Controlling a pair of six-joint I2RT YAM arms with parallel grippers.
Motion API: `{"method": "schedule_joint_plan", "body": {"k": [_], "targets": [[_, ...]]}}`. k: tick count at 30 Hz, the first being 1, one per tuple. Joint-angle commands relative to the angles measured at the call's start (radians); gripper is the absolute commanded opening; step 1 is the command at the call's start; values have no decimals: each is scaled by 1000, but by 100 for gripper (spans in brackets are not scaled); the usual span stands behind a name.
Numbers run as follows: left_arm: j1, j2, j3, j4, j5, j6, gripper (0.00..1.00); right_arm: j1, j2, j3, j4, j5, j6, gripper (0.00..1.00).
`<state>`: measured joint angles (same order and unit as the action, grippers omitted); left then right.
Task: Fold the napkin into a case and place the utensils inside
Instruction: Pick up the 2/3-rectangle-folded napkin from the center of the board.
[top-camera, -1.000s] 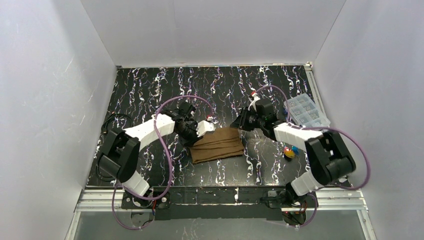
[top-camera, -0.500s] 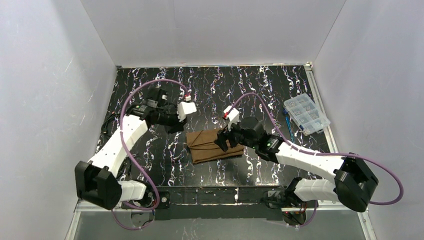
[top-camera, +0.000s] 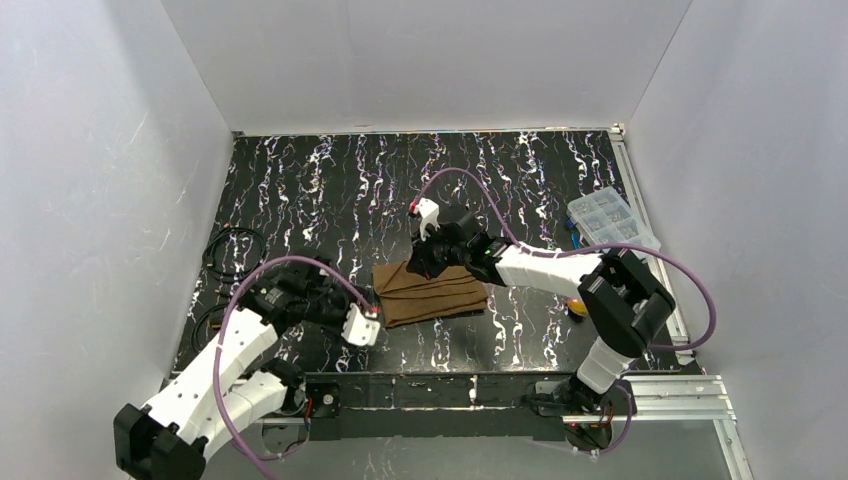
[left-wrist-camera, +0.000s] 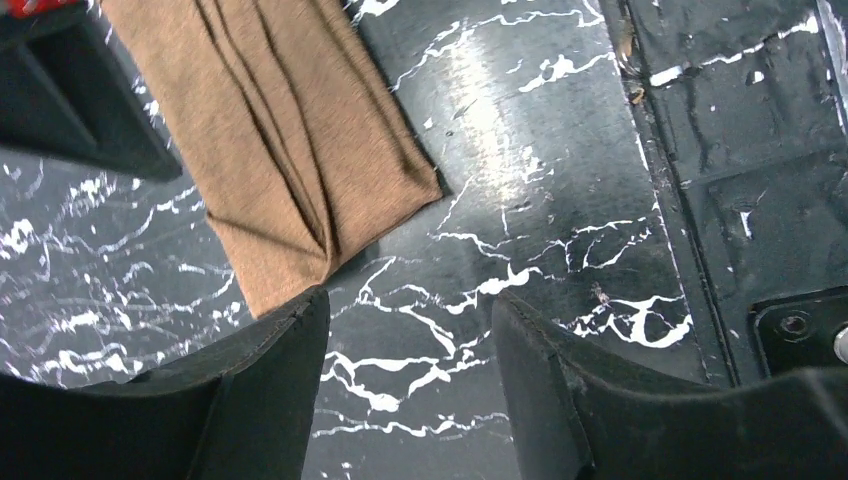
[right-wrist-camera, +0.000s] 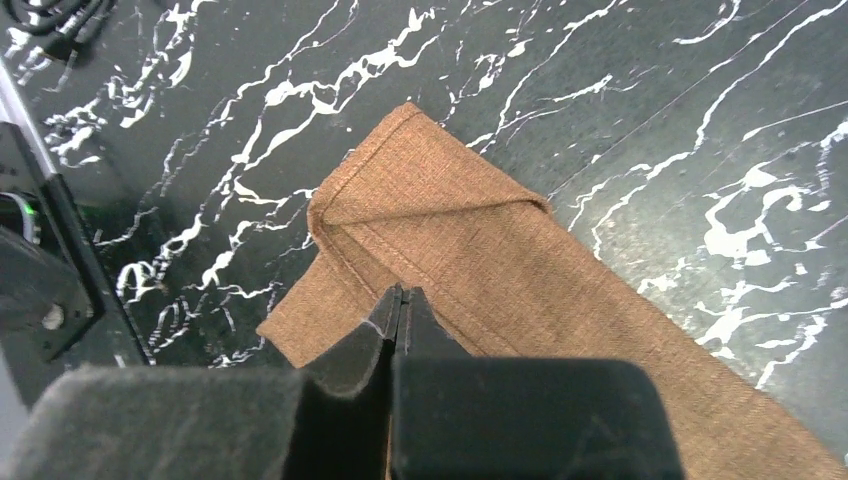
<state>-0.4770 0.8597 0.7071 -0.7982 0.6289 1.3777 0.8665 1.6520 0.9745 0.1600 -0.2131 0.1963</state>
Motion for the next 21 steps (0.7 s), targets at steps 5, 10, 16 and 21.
{"method": "schedule_joint_plan", "body": {"k": [5, 10, 16, 21], "targets": [[-127, -3, -183, 191, -36, 259, 56, -39, 54, -47, 203, -137, 188, 1], [-158, 100, -215, 306, -73, 300, 53, -63, 85, -113, 281, -153, 241, 1], [-201, 179, -254, 453, -111, 314, 48, -88, 111, -190, 378, -160, 290, 1], [-224, 205, -291, 487, -124, 351, 46, -93, 140, -230, 415, -140, 317, 1]]}}
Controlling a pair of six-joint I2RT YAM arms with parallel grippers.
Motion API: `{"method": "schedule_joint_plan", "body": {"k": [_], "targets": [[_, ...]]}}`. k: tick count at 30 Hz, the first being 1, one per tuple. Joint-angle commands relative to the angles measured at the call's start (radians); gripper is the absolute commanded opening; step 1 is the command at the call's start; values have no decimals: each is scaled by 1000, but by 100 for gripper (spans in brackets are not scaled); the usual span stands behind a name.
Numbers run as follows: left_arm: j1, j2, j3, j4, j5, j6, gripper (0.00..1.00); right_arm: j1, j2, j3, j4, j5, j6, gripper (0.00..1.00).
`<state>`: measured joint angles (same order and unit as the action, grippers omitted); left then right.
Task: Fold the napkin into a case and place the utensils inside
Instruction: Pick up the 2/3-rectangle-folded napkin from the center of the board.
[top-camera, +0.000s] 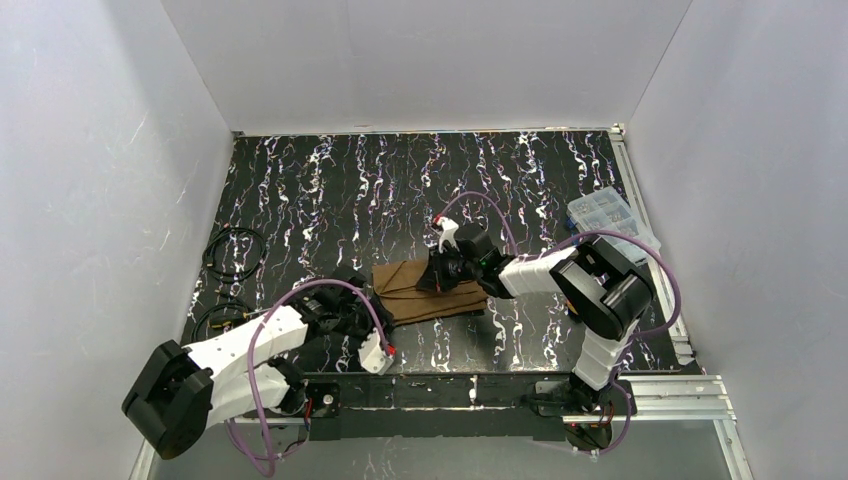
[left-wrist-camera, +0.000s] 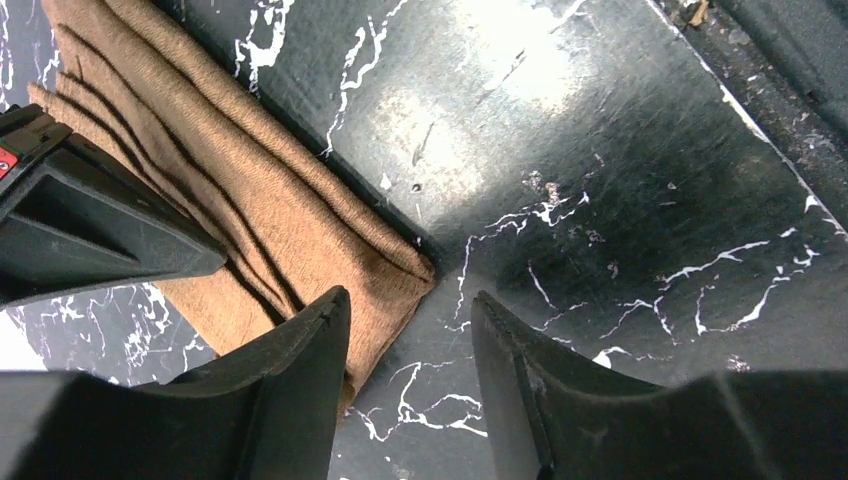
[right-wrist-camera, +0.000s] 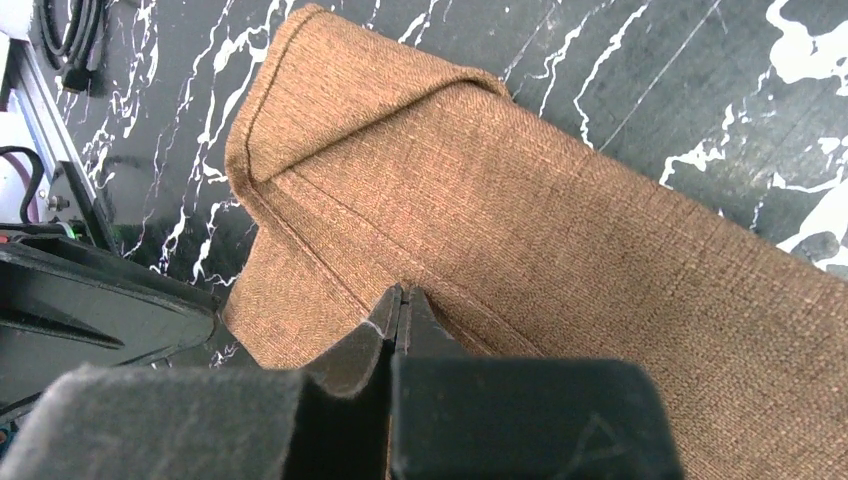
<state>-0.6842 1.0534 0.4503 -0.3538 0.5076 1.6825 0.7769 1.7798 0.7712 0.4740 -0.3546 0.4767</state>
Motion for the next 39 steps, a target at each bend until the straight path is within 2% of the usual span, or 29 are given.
{"method": "schedule_joint_plan", "body": {"k": [1, 5, 11, 17, 20, 23, 29, 34, 39], "targets": [[-19, 13, -42, 49, -3, 51, 45, -4, 15, -36, 106, 10, 42, 1], [-23, 14, -67, 74, -4, 66, 44, -5, 22, -71, 141, 27, 65, 1], [-29, 45, -104, 209, -22, 51, 42, -5, 33, -117, 186, 45, 86, 1], [-30, 69, -115, 230, -34, 70, 39, -8, 37, -134, 207, 45, 100, 1], [-32, 69, -113, 243, -32, 50, 34, -8, 33, -139, 208, 52, 99, 1], [-32, 68, -95, 265, -34, -13, 22, -8, 30, -151, 221, 59, 101, 1], [-32, 45, -48, 270, -50, -173, 8, -8, 35, -167, 241, 71, 109, 1], [-32, 47, -3, 260, -58, -312, 1, -8, 30, -177, 256, 66, 103, 1], [-31, 104, 78, 262, -97, -487, 0, -8, 7, -183, 264, 55, 78, 1]]}}
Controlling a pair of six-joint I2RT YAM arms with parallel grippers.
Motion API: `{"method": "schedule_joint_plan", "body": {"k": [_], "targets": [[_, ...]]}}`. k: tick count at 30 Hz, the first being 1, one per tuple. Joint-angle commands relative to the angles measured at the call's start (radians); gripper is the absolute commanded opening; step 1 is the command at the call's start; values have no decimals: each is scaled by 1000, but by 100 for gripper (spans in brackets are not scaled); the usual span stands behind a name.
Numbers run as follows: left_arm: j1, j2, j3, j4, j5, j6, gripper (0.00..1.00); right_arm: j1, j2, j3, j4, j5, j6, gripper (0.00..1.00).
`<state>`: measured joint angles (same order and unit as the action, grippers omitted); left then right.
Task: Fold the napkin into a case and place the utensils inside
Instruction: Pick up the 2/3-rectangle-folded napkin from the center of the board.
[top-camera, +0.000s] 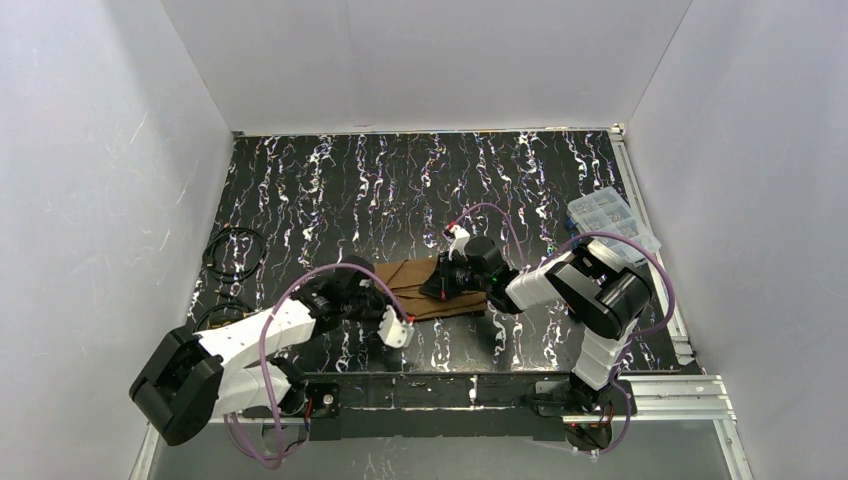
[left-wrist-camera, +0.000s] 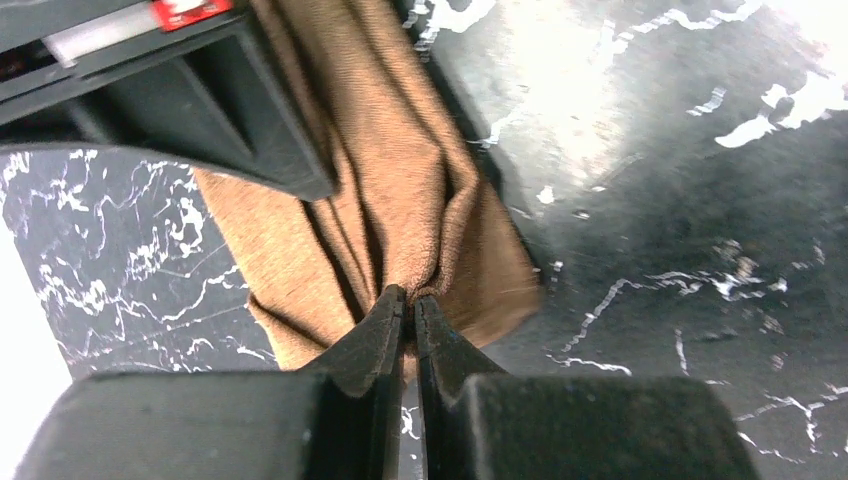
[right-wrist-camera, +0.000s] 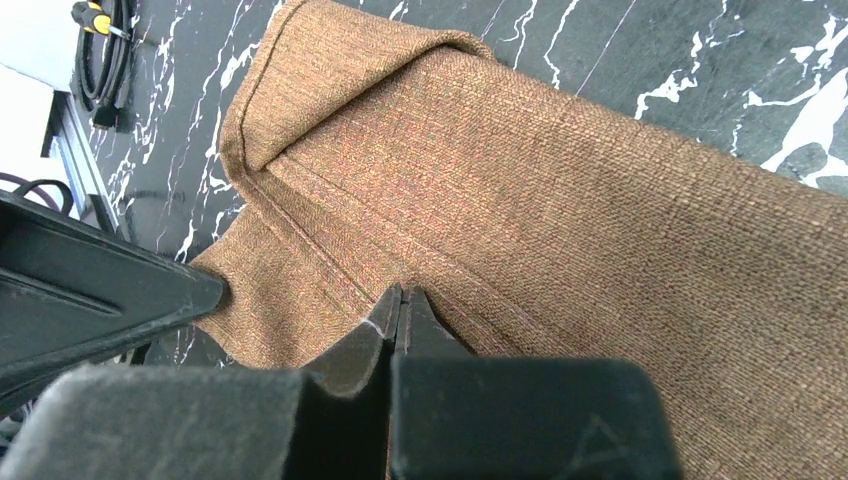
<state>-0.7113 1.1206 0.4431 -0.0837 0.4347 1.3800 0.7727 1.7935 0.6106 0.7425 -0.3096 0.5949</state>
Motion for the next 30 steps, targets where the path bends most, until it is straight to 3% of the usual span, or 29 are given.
{"method": "schedule_joint_plan", "body": {"k": [1, 6, 10, 15, 16, 21, 23, 30], "targets": [[-4, 55, 114, -43, -24, -210, 0, -3, -7, -22, -5, 8, -43, 1], [-2, 102, 178, -165, 9, -251, 0, -4, 3, -18, -17, 4, -46, 1], [-2, 75, 146, -283, 39, -79, 23, -4, 11, -17, -19, -1, -39, 1], [-2, -23, 43, -272, 60, 82, 38, -4, 12, -15, -22, -2, -32, 1], [-2, -32, 32, -268, 65, 100, 45, -4, 13, -15, -22, -3, -31, 1], [-2, -51, -23, -204, 63, 158, 48, -4, 9, -20, -24, -4, -31, 1], [-1, -51, -49, -144, 64, 162, 55, -3, 7, -22, -25, -3, -30, 1], [-3, 0, -81, -20, 49, 169, 55, -4, 11, -36, -2, -8, -12, 1]]}}
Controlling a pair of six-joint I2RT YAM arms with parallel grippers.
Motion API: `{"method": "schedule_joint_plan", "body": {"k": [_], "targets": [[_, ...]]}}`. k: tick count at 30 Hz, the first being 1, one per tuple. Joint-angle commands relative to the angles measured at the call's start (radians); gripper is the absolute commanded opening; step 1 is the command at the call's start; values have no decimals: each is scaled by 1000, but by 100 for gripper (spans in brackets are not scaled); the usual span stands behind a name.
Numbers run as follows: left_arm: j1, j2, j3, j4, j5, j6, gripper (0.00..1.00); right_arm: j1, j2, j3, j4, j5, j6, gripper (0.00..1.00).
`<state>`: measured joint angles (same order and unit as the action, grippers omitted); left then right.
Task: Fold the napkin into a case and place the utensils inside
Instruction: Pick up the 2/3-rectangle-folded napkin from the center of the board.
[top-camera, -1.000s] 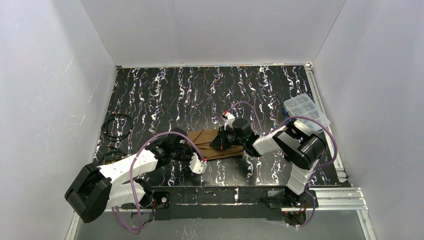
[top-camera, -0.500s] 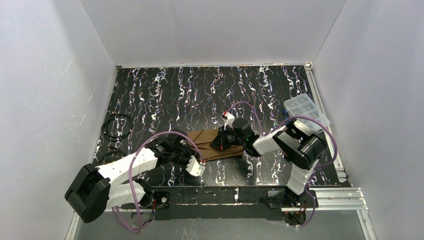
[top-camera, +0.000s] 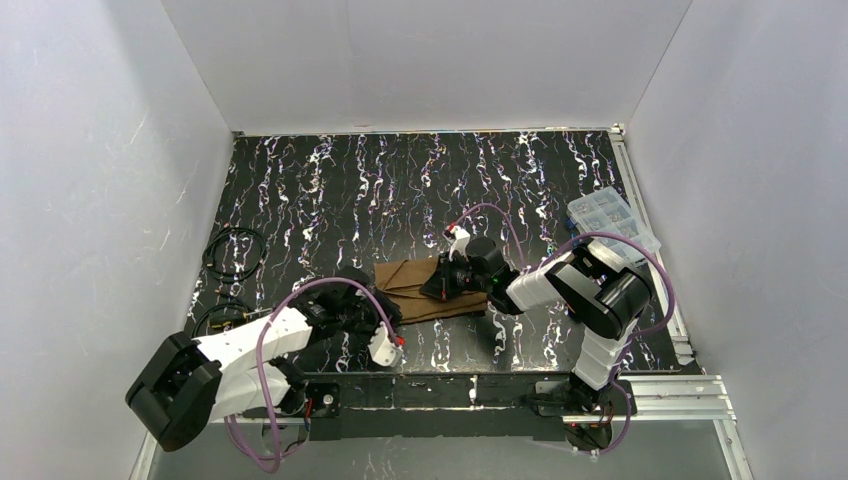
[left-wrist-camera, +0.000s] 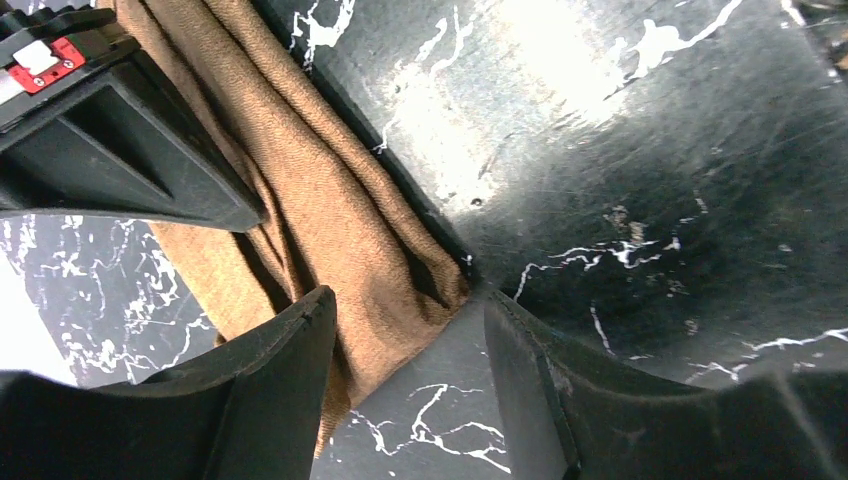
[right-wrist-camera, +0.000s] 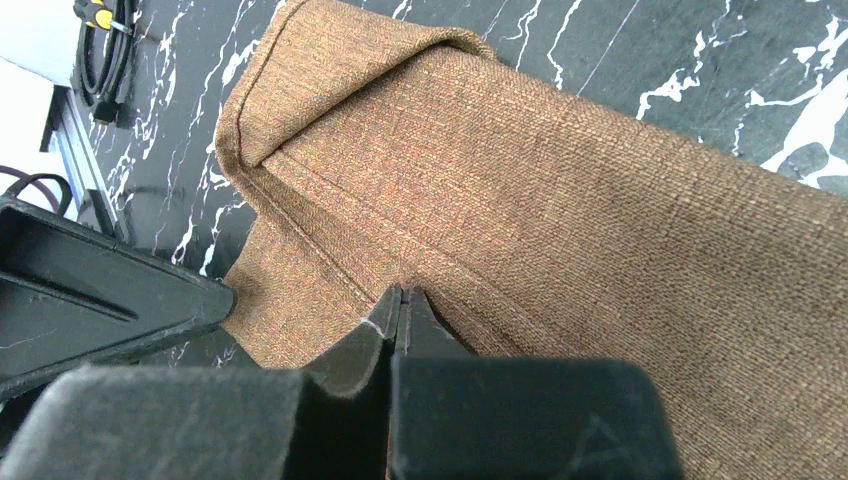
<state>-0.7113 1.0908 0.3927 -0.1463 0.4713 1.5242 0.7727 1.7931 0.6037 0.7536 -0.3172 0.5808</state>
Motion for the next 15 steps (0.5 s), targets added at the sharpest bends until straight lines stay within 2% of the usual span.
{"method": "schedule_joint_plan", "body": {"k": [1, 7, 11, 15], "targets": [[-3, 31, -37, 40, 18, 32, 55, -3, 15, -31, -8, -2, 4, 1], [-5, 39, -106, 57, 35, 140, 51, -4, 26, -44, 26, -5, 27, 1], [-5, 101, -119, 119, 11, 148, 47, -3, 30, -57, 47, -3, 32, 1], [-5, 148, -111, 190, -9, 130, 37, -3, 41, -64, 56, -6, 36, 1]]}}
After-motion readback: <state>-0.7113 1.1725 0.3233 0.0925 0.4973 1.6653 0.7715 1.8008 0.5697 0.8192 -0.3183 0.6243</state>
